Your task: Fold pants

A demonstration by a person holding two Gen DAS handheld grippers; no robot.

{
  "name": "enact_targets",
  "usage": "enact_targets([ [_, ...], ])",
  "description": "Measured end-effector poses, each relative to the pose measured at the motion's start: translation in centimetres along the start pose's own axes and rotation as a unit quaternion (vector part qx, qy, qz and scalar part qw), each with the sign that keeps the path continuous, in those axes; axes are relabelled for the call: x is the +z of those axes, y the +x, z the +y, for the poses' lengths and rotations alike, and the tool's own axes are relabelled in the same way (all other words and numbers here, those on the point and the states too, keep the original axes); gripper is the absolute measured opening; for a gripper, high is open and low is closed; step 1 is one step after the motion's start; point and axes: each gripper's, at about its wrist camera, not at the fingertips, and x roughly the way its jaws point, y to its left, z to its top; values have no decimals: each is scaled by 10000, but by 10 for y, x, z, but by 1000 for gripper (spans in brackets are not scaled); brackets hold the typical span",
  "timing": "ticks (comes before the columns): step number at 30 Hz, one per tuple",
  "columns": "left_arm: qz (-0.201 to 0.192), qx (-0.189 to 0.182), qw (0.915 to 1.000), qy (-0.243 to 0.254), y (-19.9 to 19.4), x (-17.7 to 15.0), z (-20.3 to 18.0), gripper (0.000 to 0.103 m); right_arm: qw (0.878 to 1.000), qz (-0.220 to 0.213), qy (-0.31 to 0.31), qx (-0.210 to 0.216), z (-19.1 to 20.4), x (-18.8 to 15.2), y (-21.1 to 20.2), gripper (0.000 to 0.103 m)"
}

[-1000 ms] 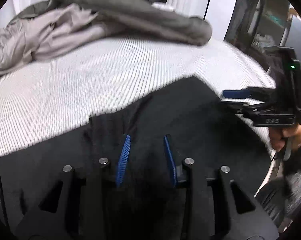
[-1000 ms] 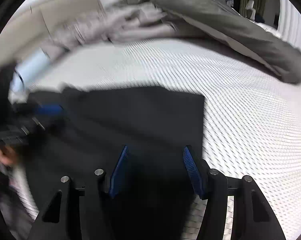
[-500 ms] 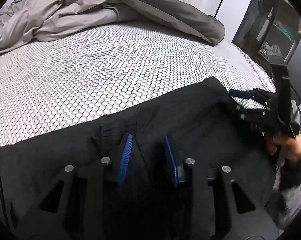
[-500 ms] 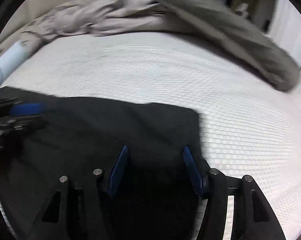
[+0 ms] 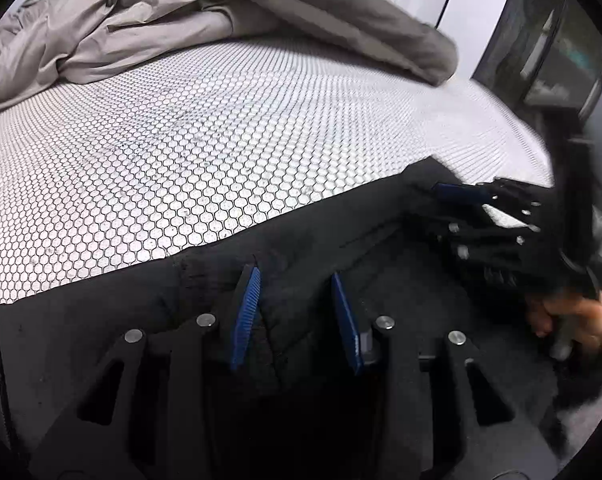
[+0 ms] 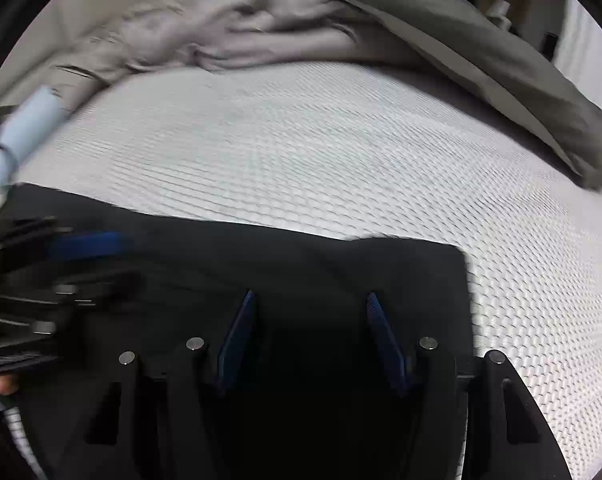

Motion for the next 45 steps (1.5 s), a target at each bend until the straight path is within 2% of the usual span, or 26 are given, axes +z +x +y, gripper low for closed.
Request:
enact_targets([
  [1,-11,-11,10000,-5,-5,-2,3,34,9999,-11,115,-118,-10,0,-3,58],
  [3,-29,-10,10000,-23,-13,-8,6,34,9969,-31,207,-759,-27,-4,-10,59],
  [4,-95,31,9999,-37,-23,-11,6,34,9964,-51,291,-801,-34,-7,-13,59],
  [7,-399,356,9985,79,-56,-18,0,35,9978,-373,440,-315,-40,-16,-46,59],
  [10,-638,-112,9978,136,-77,-26,-16,39,9972,-671,141,293,-13,-14,-71,60],
  [11,-568,-296,9975,286,-73,-29,-27,46,9964,-632,62,560,-3,-14,-71,64],
  [13,-284,-328,9974,573,-53,-33,-40,47,9953,-448,-156,847,24,-15,-59,66],
  [14,-3,-121,9983,563,-36,-36,-41,47,9958,-313,-268,823,32,-20,-54,66],
  [15,115,-79,9984,545,-29,-37,-40,46,9970,-64,-486,606,42,-23,-39,66],
  [16,119,-181,9983,546,-26,-40,-36,46,9970,27,-656,421,47,-26,-31,66],
  [18,44,-390,9979,508,-37,-42,-27,45,9960,-11,-830,325,41,-31,-30,66],
  [19,19,-431,9980,458,-43,-44,-23,46,9968,-16,-741,283,33,-31,-36,66],
  [22,-17,138,9996,231,-61,-58,-5,46,9985,-52,-473,-268,0,-42,-46,67],
  [23,-38,224,9996,153,-64,-59,-1,46,9989,-47,-254,-387,-12,-46,-48,67],
  [25,-117,217,9997,-94,-76,-61,2,46,9992,15,210,-326,-24,-49,-57,66],
  [27,-301,56,9995,10,-89,-60,-14,46,9994,-233,41,-270,-7,-49,-80,66],
  [30,-297,-162,9987,373,-89,-66,-47,46,9968,-619,-371,348,37,-54,-108,66],
  [31,-70,-278,9978,600,-78,-69,-59,46,9959,-582,-435,543,47,-55,-108,67],
  [32,114,-228,9969,751,-70,-73,-67,46,9948,-468,-568,709,61,-55,-103,67],
  [33,177,-80,9961,866,-63,-75,-70,46,9942,-295,-772,694,74,-59,-95,67],
  [35,217,-131,9952,948,-61,-80,-65,46,9925,60,-1153,394,84,-65,-73,67],
  [36,229,-148,9955,912,-64,-82,-62,49,9923,76,-1177,372,86,-71,-75,67],
  [38,214,-382,9967,681,-77,-88,-45,48,9943,12,-1019,327,68,-77,-84,68],
  [42,104,-45,9977,661,-98,-106,-34,48,9986,-71,-530,-26,20,-91,-97,68],
  [45,-82,115,9978,653,-116,-108,-40,48,9997,-203,-21,131,2,-99,-116,68],
])
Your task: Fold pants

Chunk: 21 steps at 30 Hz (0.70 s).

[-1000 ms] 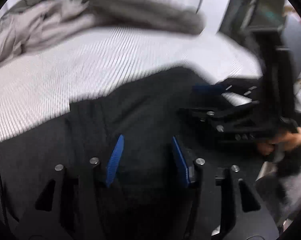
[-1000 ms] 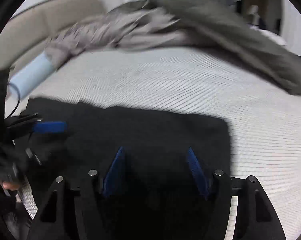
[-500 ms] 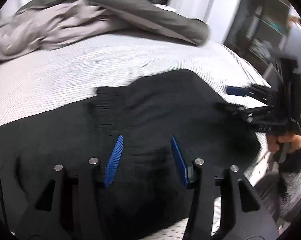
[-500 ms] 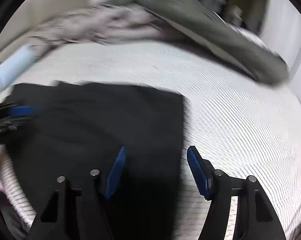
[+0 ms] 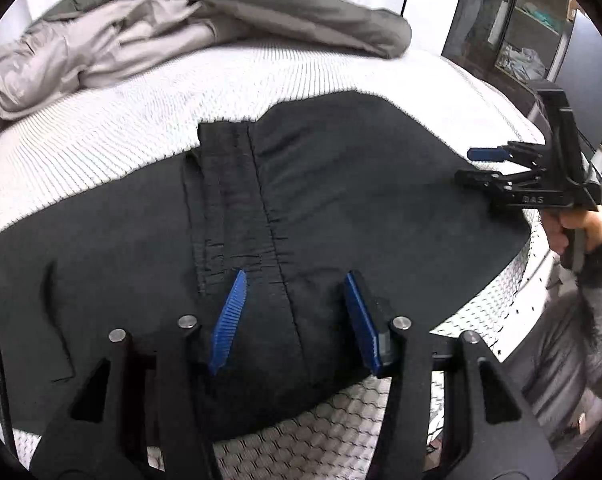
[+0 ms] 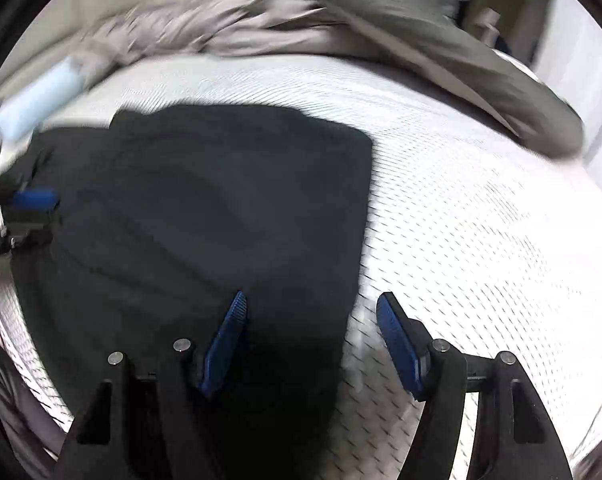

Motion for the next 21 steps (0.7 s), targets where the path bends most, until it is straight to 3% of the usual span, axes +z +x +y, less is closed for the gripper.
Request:
enact_targets([
  [3,-192,-307,9992,195,-11,4,-24,49,9982,-307,-218,471,34,-1,-22,68],
  [6,113,-449,9978,476,5,4,-48,49,9930,-244,-658,955,93,6,-20,68],
  [9,302,-332,9965,710,21,0,-54,49,9903,183,-1224,638,116,-6,1,68],
  [13,373,-493,9961,623,4,-14,-35,49,9933,100,-990,594,70,-18,-8,67],
  [16,369,-669,9962,421,-12,-29,-16,48,9968,87,-477,635,23,-39,-23,68],
  [19,176,-745,9970,55,-30,-28,3,49,9901,-97,551,1286,-18,-34,-23,68],
  [21,-37,-600,9978,-287,-47,-28,19,49,9824,-186,988,1576,-29,-29,-21,68],
])
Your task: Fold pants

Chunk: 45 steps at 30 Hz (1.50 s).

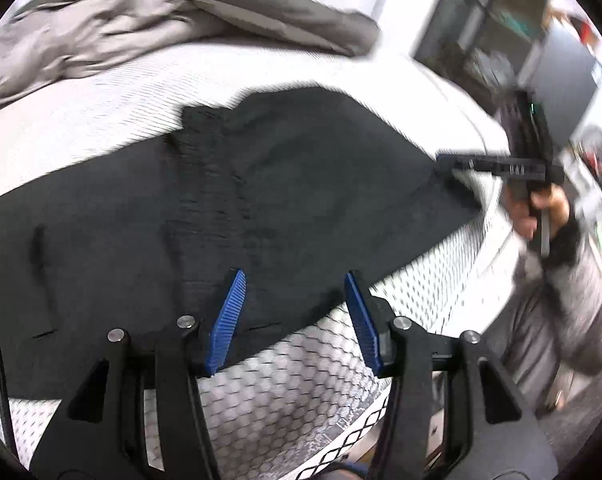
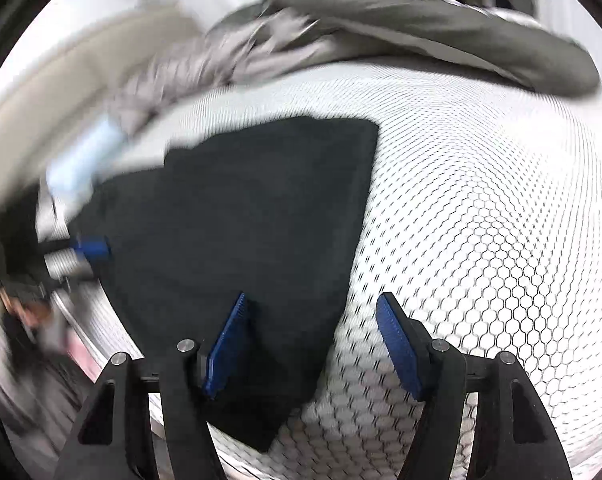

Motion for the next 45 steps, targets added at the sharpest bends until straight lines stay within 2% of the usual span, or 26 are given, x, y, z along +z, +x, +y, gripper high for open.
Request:
enact_targets([
  [3,-316,248,9972,-629,-26,0,28,49,9968,55,561,568,-18,13,20,68],
  [4,-458,332,9938,-953,-37,-2,42,49,9947,127,755,679,-28,12,28,64],
  [5,-571,439,9906,-1166,-45,-6,52,49,9932,195,879,739,-32,17,40,52],
  [6,-670,610,9863,-1376,-53,-10,63,49,9918,252,1004,746,-36,15,50,45],
  [8,-794,873,9771,-1768,-64,-18,85,49,9906,249,1142,717,-45,14,62,15],
  [10,-805,1176,9644,-2230,-78,-32,110,49,9935,33,972,596,-43,24,55,11],
  [11,-844,1261,9584,-2417,-84,-39,118,49,9956,-80,766,535,-36,26,47,11],
  [13,-891,1349,9471,-2773,-98,-58,136,49,9981,-10,539,286,-33,29,40,12],
  [16,-865,1378,9345,-3165,-108,-81,151,49,9979,430,408,-246,-45,24,53,35],
  [18,-831,1283,9299,-3345,-111,-92,158,50,9984,269,473,-144,-47,22,48,38],
  [20,-828,1199,9263,-3474,-110,-102,166,52,9985,186,431,-275,-47,18,35,50],
  [22,-757,1142,9180,-3722,-108,-109,175,52,9985,61,418,-339,-46,13,24,61],
  [24,-697,1016,9147,-3850,-108,-113,180,52,9985,101,423,-333,-45,8,19,63],
  [27,-911,1037,9076,-3964,-116,-118,184,57,9990,109,226,-372,-36,6,14,63],
  [31,-1087,1162,8787,-4500,-107,-124,203,57,9990,159,222,-362,-39,2,21,64],
  [33,-1249,1235,8694,-4619,-105,-120,208,54,9990,164,203,-361,-36,5,27,64],
  [34,-1315,1312,8683,-4599,-103,-115,209,48,9991,153,182,-350,-33,6,29,65],
  [35,-1364,1430,8678,-4559,-102,-109,212,29,9992,151,169,-342,-33,8,31,65],
  [36,-1334,1699,8683,-4465,-101,-104,211,8,9992,148,155,-340,-32,7,31,65],
  [40,-1491,2082,8711,-4189,-107,-90,197,2,9993,114,162,-320,-37,3,24,65],
  [43,-1791,2341,8858,-3583,-120,-61,161,2,9992,65,180,-351,-42,2,16,65],
  [45,-2022,2254,8998,-3141,-126,-33,125,2,9991,4,200,-387,-44,4,11,65],
])
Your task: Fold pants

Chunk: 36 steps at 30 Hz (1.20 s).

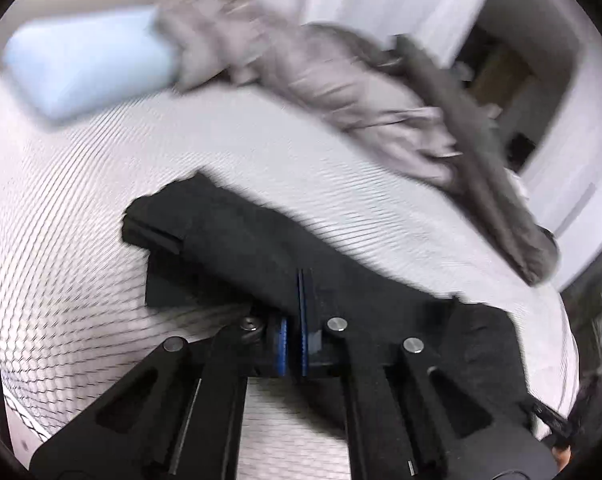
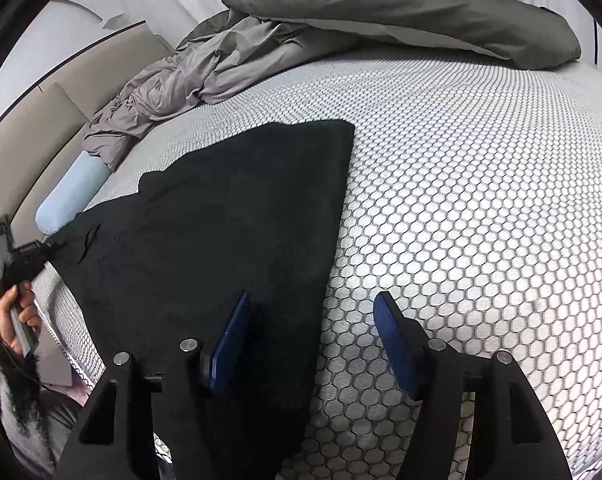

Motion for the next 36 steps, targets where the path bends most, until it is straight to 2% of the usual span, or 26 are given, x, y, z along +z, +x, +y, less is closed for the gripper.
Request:
enact_targets([
  [3,-210,-394,9972,599,-15,-2,-72,2,9999,-77,75,-41,-3,4,-6,65],
  [5,-171,-929,9887,1163,-21,-17,-143,2,9998,-158,107,-4,-4,5,-13,65],
  [6,-97,-1140,9842,1351,-21,-25,-167,2,9998,-187,98,3,-4,5,-15,65],
  [8,275,-1568,9684,1920,-14,-55,-230,4,9996,-267,63,-3,-6,4,-21,67],
  [10,1075,-2060,9370,2609,9,-104,-281,35,9995,-294,89,-42,-12,1,-26,68],
  [11,1559,-2284,9167,2884,24,-129,-297,62,9995,-290,108,-65,-16,0,-27,68],
  [12,2136,-2325,8955,3138,44,-162,-309,65,9995,-275,135,-116,-20,-3,-28,68],
  [13,2444,-2076,8881,3293,58,-185,-311,64,9994,-265,160,-161,-24,-5,-29,68],
  [14,2607,-1838,8844,3406,65,-200,-310,63,9993,-247,191,-215,-29,-7,-30,68],
  [15,2543,-1837,8809,3543,62,-206,-310,63,9992,-228,222,-258,-34,-10,-30,68],
  [17,2359,-2100,8735,3704,43,-203,-308,63,9989,-200,292,-304,-43,-13,-32,68],
  [18,2287,-2398,8698,3656,29,-194,-303,64,9988,-215,314,-309,-46,-15,-34,68],
  [20,2069,-2704,8744,3458,9,-179,-291,64,9986,-290,338,-270,-48,-15,-40,68],
  [21,1931,-2815,8802,3296,0,-168,-278,66,9986,-322,344,-237,-48,-15,-42,68],
  [23,1725,-2781,8948,3038,-5,-150,-257,69,9985,-439,328,-3,-40,-12,-49,68],
  [24,1634,-2701,9016,2959,-7,-144,-245,69,9981,-504,295,187,-34,-11,-52,68],
  [26,1427,-2343,9219,2736,12,-123,-225,69,9963,-546,240,618,-22,-7,-54,68],
  [29,1383,-1559,9516,2259,49,-100,-190,69,9886,-367,370,1415,-8,-2,-42,64],
  [31,1471,-1241,9616,1959,68,-94,-168,69,9845,18,515,1674,-1,2,-22,61],
  [32,1579,-1139,9635,1840,80,-93,-156,69,9847,162,550,1648,2,1,-14,60],
  [34,1768,-973,9637,1749,97,-94,-135,69,9874,407,606,1404,5,1,1,60],
  [36,1949,-957,9621,1649,107,-97,-118,70,9845,557,775,1473,0,-1,9,60],
])
